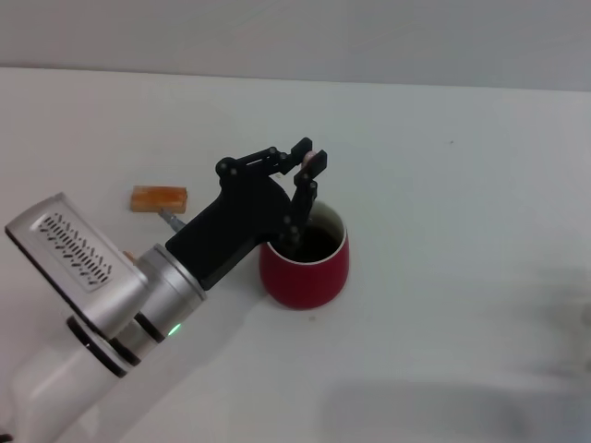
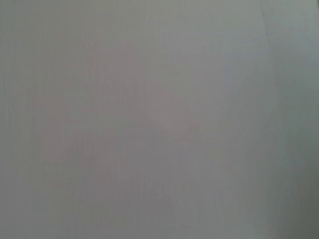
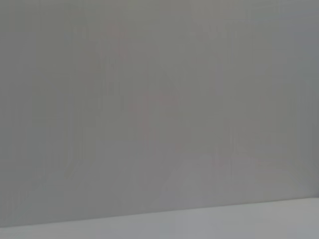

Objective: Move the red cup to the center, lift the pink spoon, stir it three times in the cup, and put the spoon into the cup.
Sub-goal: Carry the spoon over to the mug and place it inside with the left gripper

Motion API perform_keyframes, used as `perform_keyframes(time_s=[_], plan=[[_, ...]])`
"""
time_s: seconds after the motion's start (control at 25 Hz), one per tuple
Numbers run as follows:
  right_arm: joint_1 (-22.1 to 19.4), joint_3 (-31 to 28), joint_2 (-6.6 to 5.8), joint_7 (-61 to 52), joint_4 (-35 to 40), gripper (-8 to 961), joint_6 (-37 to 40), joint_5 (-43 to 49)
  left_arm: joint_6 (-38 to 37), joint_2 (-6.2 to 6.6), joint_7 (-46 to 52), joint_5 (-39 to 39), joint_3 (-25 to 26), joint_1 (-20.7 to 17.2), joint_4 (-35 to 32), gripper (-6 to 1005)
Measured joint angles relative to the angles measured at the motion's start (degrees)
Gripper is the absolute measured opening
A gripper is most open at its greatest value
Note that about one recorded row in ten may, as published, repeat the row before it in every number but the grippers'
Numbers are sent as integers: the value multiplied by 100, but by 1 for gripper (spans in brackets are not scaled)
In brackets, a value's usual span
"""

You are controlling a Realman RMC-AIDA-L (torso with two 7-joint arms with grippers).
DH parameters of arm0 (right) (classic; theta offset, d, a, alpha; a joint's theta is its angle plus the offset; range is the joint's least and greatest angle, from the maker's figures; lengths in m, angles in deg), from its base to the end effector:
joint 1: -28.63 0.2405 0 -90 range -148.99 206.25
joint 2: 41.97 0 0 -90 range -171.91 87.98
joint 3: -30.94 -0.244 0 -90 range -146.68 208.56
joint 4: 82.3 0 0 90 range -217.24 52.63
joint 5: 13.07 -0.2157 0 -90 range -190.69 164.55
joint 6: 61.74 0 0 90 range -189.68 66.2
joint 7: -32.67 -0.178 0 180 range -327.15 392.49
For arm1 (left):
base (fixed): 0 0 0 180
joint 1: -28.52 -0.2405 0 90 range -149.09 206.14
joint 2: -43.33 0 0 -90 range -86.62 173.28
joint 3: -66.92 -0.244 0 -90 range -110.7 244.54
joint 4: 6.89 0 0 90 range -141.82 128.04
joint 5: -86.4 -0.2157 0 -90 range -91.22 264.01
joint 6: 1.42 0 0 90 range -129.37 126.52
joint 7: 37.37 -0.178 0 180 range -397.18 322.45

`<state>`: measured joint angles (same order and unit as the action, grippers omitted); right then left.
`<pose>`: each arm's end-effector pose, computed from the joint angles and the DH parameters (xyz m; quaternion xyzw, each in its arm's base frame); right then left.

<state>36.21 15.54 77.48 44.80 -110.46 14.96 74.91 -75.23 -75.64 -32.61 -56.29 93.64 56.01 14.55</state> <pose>0.3504 0.2460 -0.0493 -0.6064 0.3264 0.2427 0.6832 -0.1876 0.3152 -0.1072 -0.8340 -0.0525 -0.3976 0.3788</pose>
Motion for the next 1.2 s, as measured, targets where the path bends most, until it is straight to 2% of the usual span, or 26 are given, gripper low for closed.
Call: perform_keyframes(time_s=[0.44, 0.68, 0.84, 0.92, 1.2], plan=[[-1, 94, 0, 0, -25, 0, 3, 10, 381, -13, -34, -5, -52, 188, 258, 142], [4, 101, 0, 0, -24, 0, 3, 10, 442, -12, -37, -6, -313, 215, 436, 141], [-2, 100, 0, 0, -23, 0, 3, 10, 411, -2, -72, -6, -420, 81, 536, 141], [-2, 99, 0, 0, -23, 0, 3, 10, 393, 17, -280, -5, -411, -125, 660, 141], [60, 98, -5, 0, -23, 0, -39, 2, 328, 51, -529, -4, -348, -476, 799, 141]])
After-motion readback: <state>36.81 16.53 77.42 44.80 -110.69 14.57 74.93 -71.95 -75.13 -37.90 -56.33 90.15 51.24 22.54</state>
